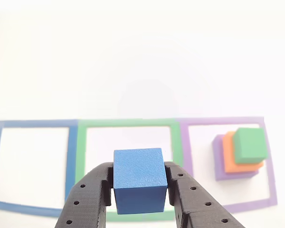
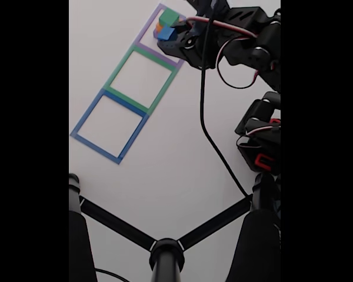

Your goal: Tower of hanoi

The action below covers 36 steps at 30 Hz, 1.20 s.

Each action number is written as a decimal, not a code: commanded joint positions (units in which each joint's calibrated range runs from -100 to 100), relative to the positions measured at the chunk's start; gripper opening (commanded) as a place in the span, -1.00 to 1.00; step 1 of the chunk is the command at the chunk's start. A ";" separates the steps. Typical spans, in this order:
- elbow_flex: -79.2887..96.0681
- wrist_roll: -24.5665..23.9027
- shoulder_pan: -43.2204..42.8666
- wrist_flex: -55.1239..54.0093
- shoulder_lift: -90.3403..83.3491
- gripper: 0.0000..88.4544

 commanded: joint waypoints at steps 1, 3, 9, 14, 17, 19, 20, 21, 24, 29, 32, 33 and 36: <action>15.53 0.00 -1.82 -21.67 -0.50 -0.97; 22.80 0.00 -2.58 -31.30 0.70 -0.97; 36.89 0.00 -3.80 -55.74 7.43 -0.97; 42.98 0.00 -2.88 -73.14 16.25 -0.96; 43.98 0.00 -2.43 -82.37 23.54 -0.96; 44.16 0.00 -2.04 -88.60 28.91 -0.96; 44.16 0.00 -1.82 -91.68 31.63 -0.96; 44.07 0.00 -1.51 -93.86 33.96 -0.96; 42.98 0.00 -0.52 -99.69 41.25 -0.96; 42.61 0.00 1.01 -107.22 49.58 -0.96; 41.98 0.00 2.15 -110.05 53.51 -0.96; 41.52 0.00 2.38 -110.86 54.79 -0.96; 40.52 0.00 2.84 -112.16 57.67 -0.96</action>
